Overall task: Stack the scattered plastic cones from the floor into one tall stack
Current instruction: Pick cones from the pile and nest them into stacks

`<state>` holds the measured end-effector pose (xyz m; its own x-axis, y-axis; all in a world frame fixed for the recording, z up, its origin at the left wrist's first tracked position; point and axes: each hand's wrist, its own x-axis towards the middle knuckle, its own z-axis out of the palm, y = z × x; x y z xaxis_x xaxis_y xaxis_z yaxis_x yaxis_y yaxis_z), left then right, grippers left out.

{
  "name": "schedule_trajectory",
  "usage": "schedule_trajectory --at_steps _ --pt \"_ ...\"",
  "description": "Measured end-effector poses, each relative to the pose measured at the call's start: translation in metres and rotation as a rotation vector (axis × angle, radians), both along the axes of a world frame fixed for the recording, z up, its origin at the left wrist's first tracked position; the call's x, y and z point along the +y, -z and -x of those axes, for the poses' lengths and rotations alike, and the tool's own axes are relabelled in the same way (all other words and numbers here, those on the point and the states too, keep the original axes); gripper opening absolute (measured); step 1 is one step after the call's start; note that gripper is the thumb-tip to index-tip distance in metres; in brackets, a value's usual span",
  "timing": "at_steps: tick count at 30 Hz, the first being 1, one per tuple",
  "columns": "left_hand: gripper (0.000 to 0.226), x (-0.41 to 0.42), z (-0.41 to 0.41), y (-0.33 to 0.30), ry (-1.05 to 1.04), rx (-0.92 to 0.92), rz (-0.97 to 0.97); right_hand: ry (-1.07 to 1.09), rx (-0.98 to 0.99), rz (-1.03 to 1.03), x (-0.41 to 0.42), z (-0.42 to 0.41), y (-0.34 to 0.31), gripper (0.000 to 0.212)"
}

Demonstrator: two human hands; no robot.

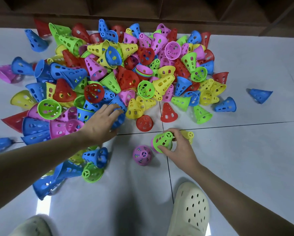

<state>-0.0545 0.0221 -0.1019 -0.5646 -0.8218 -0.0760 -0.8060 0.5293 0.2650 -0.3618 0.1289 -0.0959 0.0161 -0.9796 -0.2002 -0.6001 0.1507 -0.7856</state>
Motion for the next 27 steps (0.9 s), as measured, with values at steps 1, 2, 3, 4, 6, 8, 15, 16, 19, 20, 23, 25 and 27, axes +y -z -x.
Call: schedule_trajectory --at_steps 1,2,3,4,6,8,15,16,19,20,23,25,27 --pt "0.076 -0.002 0.000 0.001 -0.008 -0.022 -0.010 -0.006 0.023 -0.027 0.000 0.000 0.002 0.052" --pt "0.078 -0.002 0.001 0.002 -0.028 -0.043 -0.032 -0.014 0.042 -0.045 -0.001 0.001 0.005 0.052" --pt "0.079 -0.003 0.001 0.003 -0.054 -0.061 -0.064 -0.028 0.059 -0.054 -0.001 0.002 0.007 0.052" --pt "0.081 -0.004 0.001 0.005 -0.080 -0.078 -0.100 -0.047 0.071 -0.060 -0.002 0.002 0.010 0.051" --pt "0.084 -0.006 0.000 0.009 -0.102 -0.122 -0.154 -0.089 0.082 -0.074 -0.002 0.004 0.013 0.051" --pt "0.086 -0.009 -0.001 0.010 -0.082 -0.161 -0.188 -0.104 0.088 -0.061 -0.002 0.006 0.014 0.049" --pt "0.078 -0.012 -0.003 0.006 -0.029 -0.236 -0.197 0.179 0.343 0.373 -0.010 0.028 0.011 0.030" --pt "0.077 -0.010 -0.002 0.007 -0.017 -0.235 -0.193 0.213 0.378 0.368 -0.012 0.034 0.014 0.032" --pt "0.065 -0.003 0.005 0.006 0.015 -0.221 -0.204 0.255 0.427 0.247 -0.014 0.048 0.024 0.046" --pt "0.061 0.000 0.007 0.004 0.005 -0.202 -0.210 0.263 0.403 0.178 -0.014 0.051 0.028 0.050" --pt "0.059 0.009 0.013 -0.001 -0.022 -0.110 -0.225 0.293 0.280 -0.014 -0.013 0.054 0.036 0.051" --pt "0.074 0.015 0.017 -0.006 -0.023 -0.046 -0.243 0.297 0.250 -0.064 -0.012 0.053 0.040 0.044" --pt "0.092 0.021 0.020 -0.014 -0.002 0.018 -0.269 0.286 0.245 -0.077 -0.011 0.053 0.043 0.040"
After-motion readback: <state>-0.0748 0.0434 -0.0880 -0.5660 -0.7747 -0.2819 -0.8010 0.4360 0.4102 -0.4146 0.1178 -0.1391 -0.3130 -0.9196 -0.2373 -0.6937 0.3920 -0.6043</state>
